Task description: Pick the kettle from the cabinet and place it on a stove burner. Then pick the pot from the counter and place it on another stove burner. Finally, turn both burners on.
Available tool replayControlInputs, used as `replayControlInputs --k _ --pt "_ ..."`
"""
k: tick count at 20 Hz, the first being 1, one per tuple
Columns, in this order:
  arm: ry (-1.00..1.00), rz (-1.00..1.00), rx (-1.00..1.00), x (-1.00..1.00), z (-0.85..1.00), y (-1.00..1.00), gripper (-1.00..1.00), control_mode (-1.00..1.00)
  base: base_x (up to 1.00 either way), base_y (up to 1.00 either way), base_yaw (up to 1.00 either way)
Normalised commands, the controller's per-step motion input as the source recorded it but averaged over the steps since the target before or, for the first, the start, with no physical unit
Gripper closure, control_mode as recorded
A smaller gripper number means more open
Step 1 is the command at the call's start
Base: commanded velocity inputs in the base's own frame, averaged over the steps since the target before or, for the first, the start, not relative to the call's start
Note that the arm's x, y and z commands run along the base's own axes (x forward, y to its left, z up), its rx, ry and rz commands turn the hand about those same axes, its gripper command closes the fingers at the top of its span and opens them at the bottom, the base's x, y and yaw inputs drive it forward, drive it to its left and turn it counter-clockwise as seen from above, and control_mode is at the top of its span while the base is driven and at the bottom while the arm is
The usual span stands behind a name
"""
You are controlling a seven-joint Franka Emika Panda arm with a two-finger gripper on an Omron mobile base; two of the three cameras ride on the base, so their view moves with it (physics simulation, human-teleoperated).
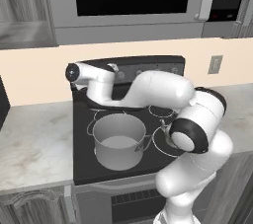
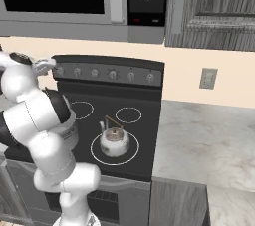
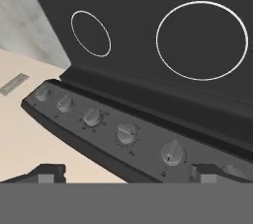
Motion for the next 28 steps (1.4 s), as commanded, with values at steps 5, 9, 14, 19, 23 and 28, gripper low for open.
replayControlInputs --k 5,9,14,19,23,28 --pt "0.0 0.0 0.11 -0.41 0.21 -0.39 -1.0 -1.0 0.0 0.0 0.0" --pt "0.0 0.0 0.1 -0.41 0.11 -0.43 -1.0 -1.0 0.0 0.0 0.0" --pt "0.0 0.0 0.09 -0.36 0.12 -0.41 -1.0 -1.0 0.0 0.0 0.0" --pt "0.0 0.0 0.08 -0.31 0.07 -0.38 -1.0 -1.0 0.0 0.0 0.0" --pt "0.0 0.0 0.07 -0.28 0.04 -0.39 -1.0 -1.0 0.0 0.0 0.0" --pt "0.0 0.0 0.05 -0.17 0.04 -0.34 -1.0 -1.0 0.0 0.0 0.0"
